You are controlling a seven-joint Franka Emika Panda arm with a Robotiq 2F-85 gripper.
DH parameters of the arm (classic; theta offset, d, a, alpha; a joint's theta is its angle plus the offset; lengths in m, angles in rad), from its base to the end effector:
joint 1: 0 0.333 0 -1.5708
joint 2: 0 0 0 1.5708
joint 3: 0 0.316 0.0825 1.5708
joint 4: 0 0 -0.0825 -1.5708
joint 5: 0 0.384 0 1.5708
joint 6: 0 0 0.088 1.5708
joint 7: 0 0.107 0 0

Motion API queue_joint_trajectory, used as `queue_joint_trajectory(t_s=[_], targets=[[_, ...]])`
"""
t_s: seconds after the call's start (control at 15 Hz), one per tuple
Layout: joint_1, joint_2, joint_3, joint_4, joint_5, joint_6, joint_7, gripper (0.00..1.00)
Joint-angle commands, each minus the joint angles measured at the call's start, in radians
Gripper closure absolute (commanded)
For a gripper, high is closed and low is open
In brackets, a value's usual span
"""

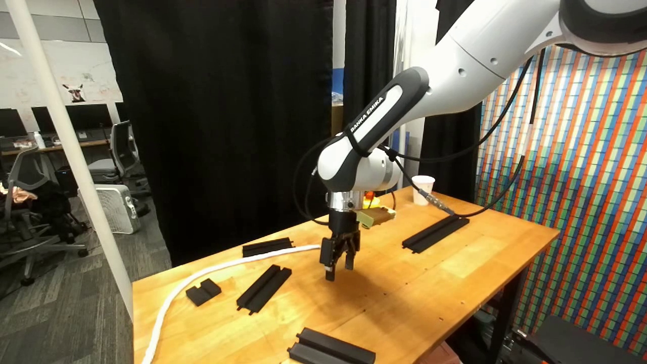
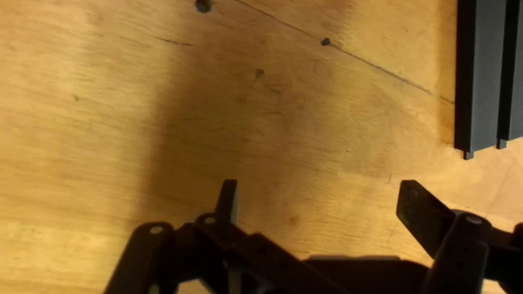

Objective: Align all the black objects in a straight line.

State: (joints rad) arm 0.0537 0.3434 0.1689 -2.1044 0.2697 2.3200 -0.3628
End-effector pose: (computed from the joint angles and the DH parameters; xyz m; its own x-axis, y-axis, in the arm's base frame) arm 0.5527 0.1295 0.2464 0.9232 0.3797 -0.0591 0.3524 -0.8979 -0.2637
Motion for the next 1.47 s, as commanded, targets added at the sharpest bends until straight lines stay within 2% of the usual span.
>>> queue_joint_trajectory(t_s=[0.0, 0.27, 0.53, 1.0, 1.2, 1.4], targets=[[0.026, -0.027, 0.021, -0.082, 0.058, 0.139, 0.137, 0.0], [0.086, -0.057, 0.031, -0.183, 0.01, 0.291, 0.272, 0.0], [0.183, -0.079, -0.008, -0.242, -0.162, 0.354, 0.455, 0.0], [0.292, -0.115, -0.061, -0.253, -0.432, 0.316, 0.729, 0.0], [0.3, -0.115, -0.046, -0.247, -0.463, 0.298, 0.749, 0.0], [0.297, -0.119, -0.017, -0.247, -0.44, 0.268, 0.717, 0.0]])
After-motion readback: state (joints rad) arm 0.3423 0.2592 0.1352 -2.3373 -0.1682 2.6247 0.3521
